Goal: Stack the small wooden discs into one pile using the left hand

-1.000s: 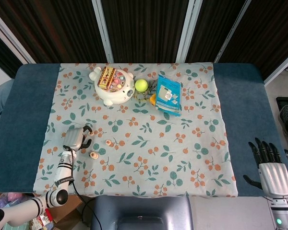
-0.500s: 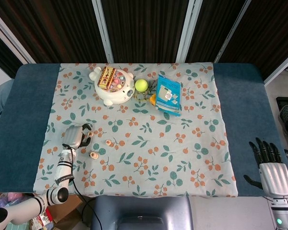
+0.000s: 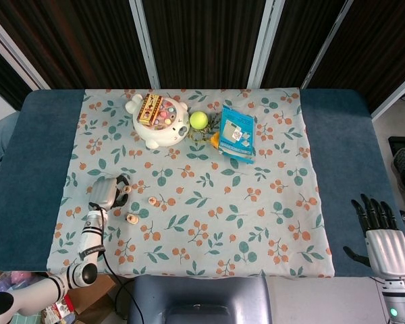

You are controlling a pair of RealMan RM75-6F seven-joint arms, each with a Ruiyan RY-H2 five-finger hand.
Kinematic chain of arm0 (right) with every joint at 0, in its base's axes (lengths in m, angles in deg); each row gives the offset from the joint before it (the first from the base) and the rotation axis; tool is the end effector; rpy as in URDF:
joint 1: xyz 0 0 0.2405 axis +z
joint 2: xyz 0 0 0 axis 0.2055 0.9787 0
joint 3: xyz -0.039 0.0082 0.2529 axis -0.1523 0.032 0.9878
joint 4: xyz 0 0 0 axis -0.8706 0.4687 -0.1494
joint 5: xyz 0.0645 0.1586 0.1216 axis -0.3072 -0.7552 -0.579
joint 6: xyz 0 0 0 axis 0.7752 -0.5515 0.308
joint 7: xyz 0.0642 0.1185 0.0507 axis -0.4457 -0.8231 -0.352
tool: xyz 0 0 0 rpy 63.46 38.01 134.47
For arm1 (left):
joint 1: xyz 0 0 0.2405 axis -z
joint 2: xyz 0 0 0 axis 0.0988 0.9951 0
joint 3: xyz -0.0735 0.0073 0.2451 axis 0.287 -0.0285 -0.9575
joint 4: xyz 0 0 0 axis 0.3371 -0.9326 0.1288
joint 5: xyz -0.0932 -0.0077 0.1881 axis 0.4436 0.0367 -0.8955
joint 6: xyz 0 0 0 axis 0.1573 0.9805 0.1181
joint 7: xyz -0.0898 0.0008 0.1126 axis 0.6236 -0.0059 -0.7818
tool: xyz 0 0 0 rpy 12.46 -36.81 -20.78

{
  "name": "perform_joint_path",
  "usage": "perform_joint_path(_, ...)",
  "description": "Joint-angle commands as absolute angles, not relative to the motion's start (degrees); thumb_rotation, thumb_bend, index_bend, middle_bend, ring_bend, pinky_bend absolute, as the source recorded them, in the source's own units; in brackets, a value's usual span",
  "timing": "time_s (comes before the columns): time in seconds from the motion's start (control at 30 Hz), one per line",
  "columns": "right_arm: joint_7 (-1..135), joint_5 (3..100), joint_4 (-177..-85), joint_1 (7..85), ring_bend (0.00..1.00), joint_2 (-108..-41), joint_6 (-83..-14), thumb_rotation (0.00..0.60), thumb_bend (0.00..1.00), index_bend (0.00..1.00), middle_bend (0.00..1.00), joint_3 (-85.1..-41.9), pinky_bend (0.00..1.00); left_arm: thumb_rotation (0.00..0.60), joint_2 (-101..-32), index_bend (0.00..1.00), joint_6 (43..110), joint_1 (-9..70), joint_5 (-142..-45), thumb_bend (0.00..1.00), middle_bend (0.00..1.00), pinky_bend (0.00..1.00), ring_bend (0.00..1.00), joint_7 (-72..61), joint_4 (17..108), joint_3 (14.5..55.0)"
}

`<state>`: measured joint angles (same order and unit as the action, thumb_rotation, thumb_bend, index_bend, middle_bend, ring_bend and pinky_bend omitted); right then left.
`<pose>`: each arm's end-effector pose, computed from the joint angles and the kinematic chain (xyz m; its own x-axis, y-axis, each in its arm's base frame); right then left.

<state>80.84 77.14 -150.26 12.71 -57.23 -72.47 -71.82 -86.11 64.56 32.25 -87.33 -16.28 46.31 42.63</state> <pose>-0.3069 -0.1556 0.1483 0.5441 0.0067 0.8390 -0.8390 0.0070 0.5440 -0.2417 0.3770 -0.0402 0.2806 0.2544 0.9255 0.9536 0.0354 -0.2989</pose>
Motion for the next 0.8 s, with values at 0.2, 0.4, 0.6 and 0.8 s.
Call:
perform_joint_path(0.2,80.9,77.1,-150.3,12.7,0.00,-57.3,-72.5,0.600,0.12,0.00,0.00,-71.8,0.00,0.600,-86.5,0.47,64.4,32.3,-87.4,0.40,1.00,1.00,1.00,-16.1,45.5,42.7)
perform_joint_path(0.4,81.0,77.1,-150.2,12.7,0.00,-57.3,-72.5,0.600,0.12,0.00,0.00,-71.8,0.00,0.600,-86.0,0.49,64.9,32.1,-87.9,0.40,1.00,1.00,1.00,-15.7,46.1,42.8)
perform_joint_path(0.6,81.2,77.0,-150.2,12.8,0.00,-57.4,-72.4,0.600,0.12,0.00,0.00,-71.7,0.00,0.600,-83.9,0.50,67.1,31.2,-89.5,0.40,1.00,1.00,1.00,-15.5,50.2,42.7)
perform_joint_path(0.8,81.9,77.1,-150.3,13.0,0.00,-57.6,-71.9,0.600,0.12,0.00,0.00,-71.9,0.00,0.600,-79.7,0.51,71.5,29.2,-93.6,0.40,1.00,1.00,1.00,-15.8,59.7,40.9)
